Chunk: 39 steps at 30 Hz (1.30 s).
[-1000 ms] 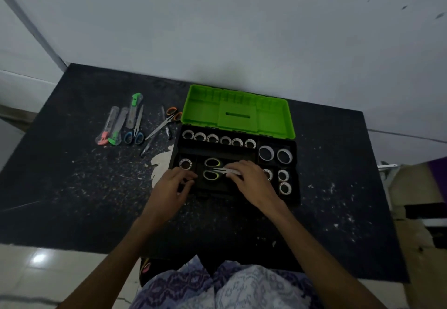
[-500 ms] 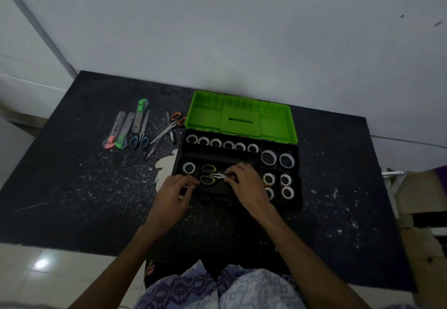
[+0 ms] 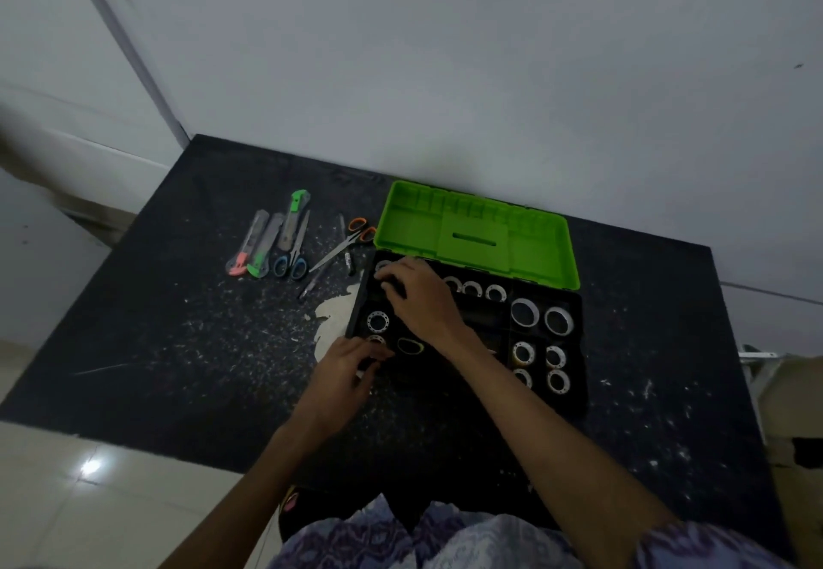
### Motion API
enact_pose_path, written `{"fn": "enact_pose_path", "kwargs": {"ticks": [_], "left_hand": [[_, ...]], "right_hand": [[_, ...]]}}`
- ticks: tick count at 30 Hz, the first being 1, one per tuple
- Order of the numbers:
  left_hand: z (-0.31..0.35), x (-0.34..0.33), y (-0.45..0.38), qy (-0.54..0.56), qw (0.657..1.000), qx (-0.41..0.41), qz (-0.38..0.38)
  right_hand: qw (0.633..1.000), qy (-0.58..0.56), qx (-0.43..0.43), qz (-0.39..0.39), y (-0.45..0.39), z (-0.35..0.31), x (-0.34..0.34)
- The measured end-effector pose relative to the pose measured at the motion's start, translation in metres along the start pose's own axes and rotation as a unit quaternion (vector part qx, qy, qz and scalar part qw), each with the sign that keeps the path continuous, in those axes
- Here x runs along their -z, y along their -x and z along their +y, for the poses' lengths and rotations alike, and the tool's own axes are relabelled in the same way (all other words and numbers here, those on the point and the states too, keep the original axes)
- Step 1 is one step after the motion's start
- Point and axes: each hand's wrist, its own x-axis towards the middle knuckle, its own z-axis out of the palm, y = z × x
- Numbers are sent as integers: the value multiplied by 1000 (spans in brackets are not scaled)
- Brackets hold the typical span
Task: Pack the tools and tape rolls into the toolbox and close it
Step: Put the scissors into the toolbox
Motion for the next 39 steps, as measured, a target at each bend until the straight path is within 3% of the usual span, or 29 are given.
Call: {"fn": "enact_pose_path", "kwargs": {"ticks": [9, 14, 16, 20, 24, 27, 39], "left_hand": [[-5, 33, -12, 103, 993, 36, -33], [-30, 45, -40, 117, 978, 104, 139], [-58, 51, -60, 75, 971, 154, 167], [-115, 65, -95, -86, 964, 216, 129], [-144, 72, -122, -161, 962, 215, 52], [-150, 68, -125, -194, 957, 214, 41], [-103, 53, -106, -88, 947, 288, 116]], "right_hand": [[998, 56, 16, -1, -56, -14, -65], [998, 58, 23, 18, -53, -8, -72], [998, 49, 19, 22, -55, -7, -74], [999, 41, 11, 28, -54, -8, -77], [999, 37, 6, 28, -58, -6, -80], [999, 35, 3, 24, -58, -6, -80], [1000, 6, -4, 14, -58, -6, -77]]}}
